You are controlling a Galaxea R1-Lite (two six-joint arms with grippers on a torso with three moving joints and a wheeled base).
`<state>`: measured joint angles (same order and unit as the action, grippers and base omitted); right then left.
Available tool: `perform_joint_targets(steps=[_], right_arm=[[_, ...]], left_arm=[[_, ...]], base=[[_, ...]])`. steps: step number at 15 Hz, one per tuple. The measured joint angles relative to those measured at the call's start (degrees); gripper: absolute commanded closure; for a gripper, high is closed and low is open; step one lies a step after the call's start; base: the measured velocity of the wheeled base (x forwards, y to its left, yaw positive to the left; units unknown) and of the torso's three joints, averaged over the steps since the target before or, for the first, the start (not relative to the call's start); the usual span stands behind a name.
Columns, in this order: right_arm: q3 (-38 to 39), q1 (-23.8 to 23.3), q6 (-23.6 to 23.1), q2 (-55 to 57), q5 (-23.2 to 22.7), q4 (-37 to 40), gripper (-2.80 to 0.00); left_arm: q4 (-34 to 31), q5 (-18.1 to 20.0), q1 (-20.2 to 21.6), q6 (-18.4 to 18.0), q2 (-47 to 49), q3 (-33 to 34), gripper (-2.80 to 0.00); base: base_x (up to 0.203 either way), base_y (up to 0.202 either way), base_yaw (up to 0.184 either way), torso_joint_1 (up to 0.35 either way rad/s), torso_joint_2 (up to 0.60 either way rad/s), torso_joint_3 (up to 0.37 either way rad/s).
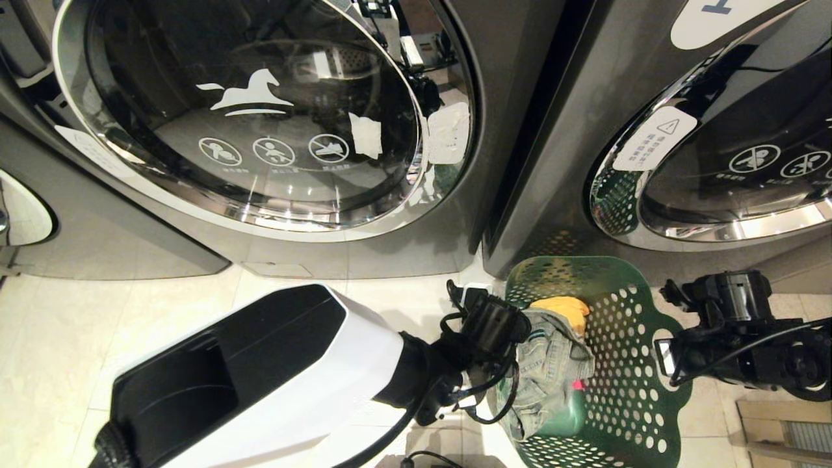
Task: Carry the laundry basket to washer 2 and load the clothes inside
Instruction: Pick up the clothes basket and put it beside the washing machine
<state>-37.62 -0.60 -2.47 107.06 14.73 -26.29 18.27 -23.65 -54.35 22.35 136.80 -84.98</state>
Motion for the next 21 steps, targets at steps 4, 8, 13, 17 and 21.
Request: perform_joint_targets(steps=[4,8,13,17,21], right_arm=[[1.63,0.11,0.16,-3.18,-3.14,-0.05,-2.8],[2.06,0.35,1.38,-8.53,-9.66,-0.08,-2.8],[4.66,1.05,1.85,-16.39,-12.56,0.31,0.0],[10.1,3.17,2.06,-23.53,-12.32,1.36,0.0],[12.53,3.71,2.21,-30.47,-12.21,3.95,0.0]], left_arm=[[-0.03,0.09,-0.38,-0.02,-4.16,0.23,-2.8],[-0.11,0.11,-1.33,-0.19,-8.97,0.78,-2.8],[-0.21,-1.07,-1.52,-0.72,-17.62,6.1,-2.8],[-0.1,-5.59,-1.28,-2.47,-27.61,13.07,0.0],[0.28,-6.23,1.54,-4.02,-40.14,24.47,0.0]], base=[[0.0,0.0,0.0,0.0,0.0,0.0],[0.0,0.0,0.0,0.0,0.0,0.0],[0.0,0.0,0.0,0.0,0.0,0.0],[0.0,0.0,0.0,0.0,0.0,0.0],[0.0,0.0,0.0,0.0,0.0,0.0]])
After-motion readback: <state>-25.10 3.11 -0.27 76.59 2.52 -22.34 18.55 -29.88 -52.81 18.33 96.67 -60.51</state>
